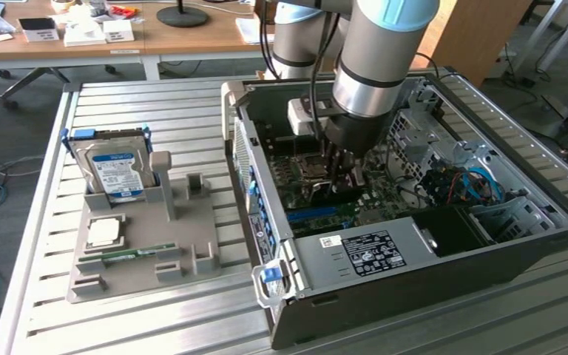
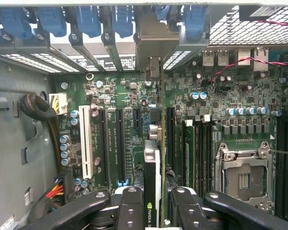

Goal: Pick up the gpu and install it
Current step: 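Insert the gpu into the slot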

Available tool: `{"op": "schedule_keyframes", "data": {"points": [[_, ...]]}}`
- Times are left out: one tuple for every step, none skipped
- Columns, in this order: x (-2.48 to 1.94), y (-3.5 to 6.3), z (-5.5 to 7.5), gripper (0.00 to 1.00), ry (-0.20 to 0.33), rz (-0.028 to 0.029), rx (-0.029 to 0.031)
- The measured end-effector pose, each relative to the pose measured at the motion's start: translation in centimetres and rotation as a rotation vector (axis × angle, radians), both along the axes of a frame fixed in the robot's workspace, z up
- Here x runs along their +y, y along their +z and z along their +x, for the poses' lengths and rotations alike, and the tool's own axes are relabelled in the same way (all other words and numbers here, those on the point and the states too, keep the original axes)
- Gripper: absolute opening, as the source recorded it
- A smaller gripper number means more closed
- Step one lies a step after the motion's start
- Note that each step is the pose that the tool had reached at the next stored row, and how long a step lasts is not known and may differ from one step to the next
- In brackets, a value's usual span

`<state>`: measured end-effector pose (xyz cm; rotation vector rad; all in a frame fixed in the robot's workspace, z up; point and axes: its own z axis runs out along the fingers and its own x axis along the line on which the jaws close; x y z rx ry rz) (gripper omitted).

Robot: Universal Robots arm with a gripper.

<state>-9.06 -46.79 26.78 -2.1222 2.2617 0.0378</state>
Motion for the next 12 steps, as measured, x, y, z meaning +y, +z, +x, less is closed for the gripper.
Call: {"op": "schedule_keyframes", "data": {"points": [[0.0,-0.01,-0.03,0.27,0.0,0.0,0.0],[0.01,-0.01,-0.07,0.27,0.0,0.0001,-0.0001],[0.01,-0.03,-0.12,0.27,-0.001,0.0002,-0.0002],[0.01,-0.04,-0.17,0.27,-0.001,0.0001,-0.0001],[0.01,-0.04,-0.22,0.27,-0.001,-0.0001,0.0],[0.01,-0.06,-0.26,0.27,-0.002,-0.0001,0.0],[0.01,-0.07,-0.28,0.27,-0.002,-0.0001,0.0],[0.0,-0.08,-0.3,0.27,-0.002,-0.0002,0.0],[0.0,-0.11,-0.31,0.27,-0.003,-0.0001,0.0],[0.01,-0.17,-0.32,0.27,-0.004,0.0003,-0.0001],[0.01,-0.23,-0.33,0.27,-0.006,0.0001,0.0],[0.01,-0.3,-0.33,0.27,-0.008,0.0,-0.0001]]}}
